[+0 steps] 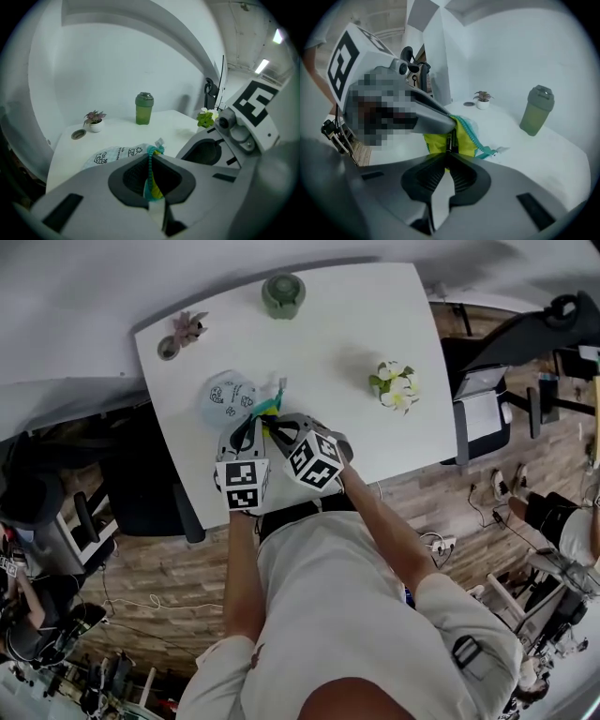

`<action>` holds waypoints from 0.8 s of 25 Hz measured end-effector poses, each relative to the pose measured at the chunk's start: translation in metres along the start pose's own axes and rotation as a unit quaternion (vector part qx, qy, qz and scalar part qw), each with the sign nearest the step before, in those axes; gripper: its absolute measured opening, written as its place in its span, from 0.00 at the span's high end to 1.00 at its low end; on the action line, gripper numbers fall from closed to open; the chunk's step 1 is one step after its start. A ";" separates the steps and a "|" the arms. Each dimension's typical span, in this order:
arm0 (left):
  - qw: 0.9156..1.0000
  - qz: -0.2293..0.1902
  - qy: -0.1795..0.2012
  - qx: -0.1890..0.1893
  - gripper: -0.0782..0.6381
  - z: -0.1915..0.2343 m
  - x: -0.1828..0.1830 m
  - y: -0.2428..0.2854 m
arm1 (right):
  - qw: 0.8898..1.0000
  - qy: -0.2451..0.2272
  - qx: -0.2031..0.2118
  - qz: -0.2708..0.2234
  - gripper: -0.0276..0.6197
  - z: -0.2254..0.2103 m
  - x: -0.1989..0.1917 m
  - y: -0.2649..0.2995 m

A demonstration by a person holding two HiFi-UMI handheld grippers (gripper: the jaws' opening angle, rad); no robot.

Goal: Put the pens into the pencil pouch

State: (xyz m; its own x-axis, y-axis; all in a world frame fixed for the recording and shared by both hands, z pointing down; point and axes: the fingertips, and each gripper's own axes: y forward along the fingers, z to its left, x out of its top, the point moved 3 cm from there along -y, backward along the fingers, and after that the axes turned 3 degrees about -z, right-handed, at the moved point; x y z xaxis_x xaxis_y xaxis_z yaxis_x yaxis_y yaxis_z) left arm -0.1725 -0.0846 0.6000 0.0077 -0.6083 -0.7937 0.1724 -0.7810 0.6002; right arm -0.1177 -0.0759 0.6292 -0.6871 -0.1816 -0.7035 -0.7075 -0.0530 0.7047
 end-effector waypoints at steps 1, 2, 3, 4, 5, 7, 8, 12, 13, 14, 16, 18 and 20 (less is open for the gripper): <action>1.000 -0.002 -0.004 0.001 0.88 0.000 0.000 0.000 | 1.000 0.007 0.004 -0.003 0.91 -0.002 0.001 0.002; 1.000 -0.004 -0.008 0.002 0.88 0.000 0.001 0.000 | 1.000 0.015 0.007 -0.006 0.91 -0.003 0.002 0.005; 1.000 -0.005 -0.010 0.002 0.88 0.000 0.001 0.000 | 1.000 0.021 0.010 -0.009 0.91 -0.004 0.003 0.007; 1.000 -0.006 -0.012 0.003 0.88 -0.001 0.001 0.000 | 0.999 0.027 0.014 -0.012 0.91 -0.005 0.003 0.011; 1.000 -0.007 -0.014 0.003 0.88 -0.001 0.001 0.001 | 0.999 0.032 0.017 -0.016 0.90 -0.005 0.003 0.014; 1.000 -0.005 -0.016 0.003 0.88 -0.001 -0.002 0.001 | 0.999 0.041 0.020 -0.022 0.90 -0.006 0.002 0.021; 1.000 -0.004 -0.017 0.002 0.88 -0.001 -0.004 0.002 | 0.999 0.045 0.019 -0.024 0.90 -0.006 0.001 0.023; 0.999 -0.007 -0.032 -0.003 0.88 -0.003 -0.009 0.005 | 0.997 0.066 0.000 -0.035 0.90 -0.011 -0.001 0.029; 0.999 -0.009 -0.037 -0.003 0.88 -0.002 -0.011 0.005 | 0.997 0.068 -0.005 -0.038 0.90 -0.011 -0.002 0.029; 0.999 -0.010 -0.041 -0.003 0.88 -0.002 -0.012 0.005 | 0.997 0.068 -0.009 -0.041 0.90 -0.011 -0.002 0.030; 0.999 -0.010 -0.045 -0.002 0.88 -0.001 -0.014 0.005 | 0.997 0.068 -0.014 -0.044 0.89 -0.010 -0.003 0.028; 0.999 -0.009 -0.043 -0.002 0.88 -0.002 -0.016 0.005 | 0.996 0.069 -0.017 -0.046 0.86 -0.009 -0.004 0.025; 0.999 -0.007 -0.035 -0.002 0.88 -0.003 -0.018 0.005 | 0.996 0.068 -0.020 -0.046 0.84 -0.008 -0.008 0.021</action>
State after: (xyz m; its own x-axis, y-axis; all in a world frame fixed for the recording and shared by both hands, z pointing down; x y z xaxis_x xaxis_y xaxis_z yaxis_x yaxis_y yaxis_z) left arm -0.1689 -0.0773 0.6167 -0.0630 -0.6049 -0.7938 0.1759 -0.7896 0.5878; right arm -0.1257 -0.0839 0.6504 -0.5884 -0.3058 -0.7485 -0.7575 -0.1151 0.6426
